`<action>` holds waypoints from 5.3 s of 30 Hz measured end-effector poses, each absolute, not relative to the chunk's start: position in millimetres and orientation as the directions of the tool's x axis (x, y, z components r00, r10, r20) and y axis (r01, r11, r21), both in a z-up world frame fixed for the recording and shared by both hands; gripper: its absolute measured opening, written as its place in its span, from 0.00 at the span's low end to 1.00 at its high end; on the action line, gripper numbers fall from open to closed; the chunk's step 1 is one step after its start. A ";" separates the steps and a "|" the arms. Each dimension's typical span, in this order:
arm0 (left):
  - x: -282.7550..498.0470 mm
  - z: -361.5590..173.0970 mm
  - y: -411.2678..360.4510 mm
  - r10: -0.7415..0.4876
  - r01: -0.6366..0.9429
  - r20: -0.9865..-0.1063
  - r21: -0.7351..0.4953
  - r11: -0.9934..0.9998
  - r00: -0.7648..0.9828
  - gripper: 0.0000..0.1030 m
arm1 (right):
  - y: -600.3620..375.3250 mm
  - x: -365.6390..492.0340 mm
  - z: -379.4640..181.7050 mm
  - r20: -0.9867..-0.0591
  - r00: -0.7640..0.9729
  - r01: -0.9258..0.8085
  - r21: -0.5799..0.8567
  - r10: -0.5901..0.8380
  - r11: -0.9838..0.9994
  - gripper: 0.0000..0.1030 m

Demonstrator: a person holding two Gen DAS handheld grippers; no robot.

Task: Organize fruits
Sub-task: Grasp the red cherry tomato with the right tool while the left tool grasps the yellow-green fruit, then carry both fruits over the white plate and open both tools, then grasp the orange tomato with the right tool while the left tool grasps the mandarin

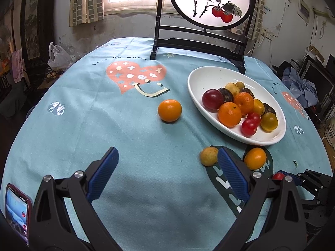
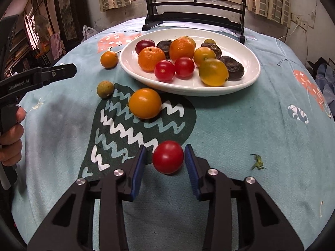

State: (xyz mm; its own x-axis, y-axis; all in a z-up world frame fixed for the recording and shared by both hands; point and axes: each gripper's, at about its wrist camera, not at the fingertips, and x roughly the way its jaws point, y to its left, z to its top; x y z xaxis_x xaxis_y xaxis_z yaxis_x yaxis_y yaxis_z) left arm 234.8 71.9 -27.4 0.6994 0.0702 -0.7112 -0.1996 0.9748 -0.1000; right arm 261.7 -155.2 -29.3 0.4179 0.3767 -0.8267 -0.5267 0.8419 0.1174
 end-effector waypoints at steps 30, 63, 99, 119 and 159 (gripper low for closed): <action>274.7 -71.4 20.2 -0.099 0.076 -0.778 -0.066 0.995 0.621 0.34 | -182.9 267.7 -13.2 -0.779 0.440 -0.436 0.248 0.446 0.865 0.26; 357.9 -14.0 -9.9 -0.186 0.085 -0.653 -0.182 0.980 0.734 0.28 | -167.0 369.7 6.7 -0.609 0.636 -0.381 0.285 0.473 0.880 0.26; 252.3 6.3 89.2 0.101 -0.252 -0.601 -0.172 0.952 0.792 0.98 | -158.9 295.5 26.5 -0.619 0.614 -0.424 0.265 0.490 0.866 0.58; 250.9 -2.0 120.1 0.107 -0.339 -0.665 -0.230 0.912 0.739 0.98 | -106.7 290.1 -28.8 -0.793 0.440 -0.511 0.164 0.421 0.844 0.58; 345.1 -70.4 77.8 0.032 -0.114 -0.778 -0.050 0.992 0.627 0.51 | -131.1 283.3 -1.3 -0.727 0.446 -0.469 0.307 0.523 0.828 0.42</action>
State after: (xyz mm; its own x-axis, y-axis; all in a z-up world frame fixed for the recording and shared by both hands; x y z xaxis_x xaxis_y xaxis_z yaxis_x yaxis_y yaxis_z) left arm 345.1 77.8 -70.4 0.6272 0.0322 -0.7782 -0.1136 0.9923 -0.0504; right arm 283.3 -131.1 -1.3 0.4457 0.5225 -0.7269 -0.4694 0.8278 0.3072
